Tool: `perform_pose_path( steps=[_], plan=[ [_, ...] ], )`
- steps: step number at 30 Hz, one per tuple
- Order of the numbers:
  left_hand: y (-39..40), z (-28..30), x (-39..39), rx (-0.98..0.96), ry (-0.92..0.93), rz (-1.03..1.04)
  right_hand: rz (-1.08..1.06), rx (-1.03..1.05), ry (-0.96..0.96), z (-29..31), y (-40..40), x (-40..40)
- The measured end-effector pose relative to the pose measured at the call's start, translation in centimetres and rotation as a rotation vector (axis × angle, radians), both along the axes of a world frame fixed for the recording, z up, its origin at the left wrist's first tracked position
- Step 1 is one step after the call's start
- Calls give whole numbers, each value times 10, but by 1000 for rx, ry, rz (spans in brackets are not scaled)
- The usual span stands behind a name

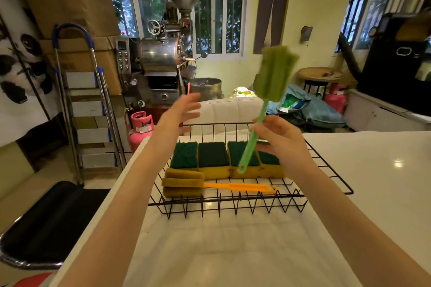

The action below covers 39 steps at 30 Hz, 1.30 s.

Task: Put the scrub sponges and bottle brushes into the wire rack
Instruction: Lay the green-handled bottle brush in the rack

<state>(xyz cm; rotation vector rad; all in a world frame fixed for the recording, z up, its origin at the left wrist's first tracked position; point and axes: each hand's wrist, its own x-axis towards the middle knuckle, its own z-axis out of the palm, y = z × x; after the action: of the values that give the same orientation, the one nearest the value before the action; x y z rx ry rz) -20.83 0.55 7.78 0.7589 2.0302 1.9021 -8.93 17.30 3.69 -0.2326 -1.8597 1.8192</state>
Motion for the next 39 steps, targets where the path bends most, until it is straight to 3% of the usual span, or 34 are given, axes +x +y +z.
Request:
perform_pose_path(
  steps=[2,5,11,13,16,20,23,27,39],
  plan=[
    [1,-11,7,-159,152,-91,98,-307,10,-2,-7,-2],
    [-4,-23,18,-337,525,-172,120,-473,17,-8,-16,-6],
    [-1,-24,26,-467,680,-167,223,-551,-77,-11,-25,-6],
    [-3,-26,26,-507,706,-147,254,-387,-235,-3,-26,-3],
    [-5,-29,20,-583,710,-106,304,144,-494,15,-23,10],
    [-7,-34,17,-679,668,-221,277,648,-362,38,-11,34],
    [-9,-34,19,-724,631,-367,244,1008,-486,37,12,40],
    [-8,-38,20,-747,580,-421,322,1015,-770,20,36,37],
    [7,-49,37,-964,554,-592,335,1058,-824,3,47,27]
  ],
)
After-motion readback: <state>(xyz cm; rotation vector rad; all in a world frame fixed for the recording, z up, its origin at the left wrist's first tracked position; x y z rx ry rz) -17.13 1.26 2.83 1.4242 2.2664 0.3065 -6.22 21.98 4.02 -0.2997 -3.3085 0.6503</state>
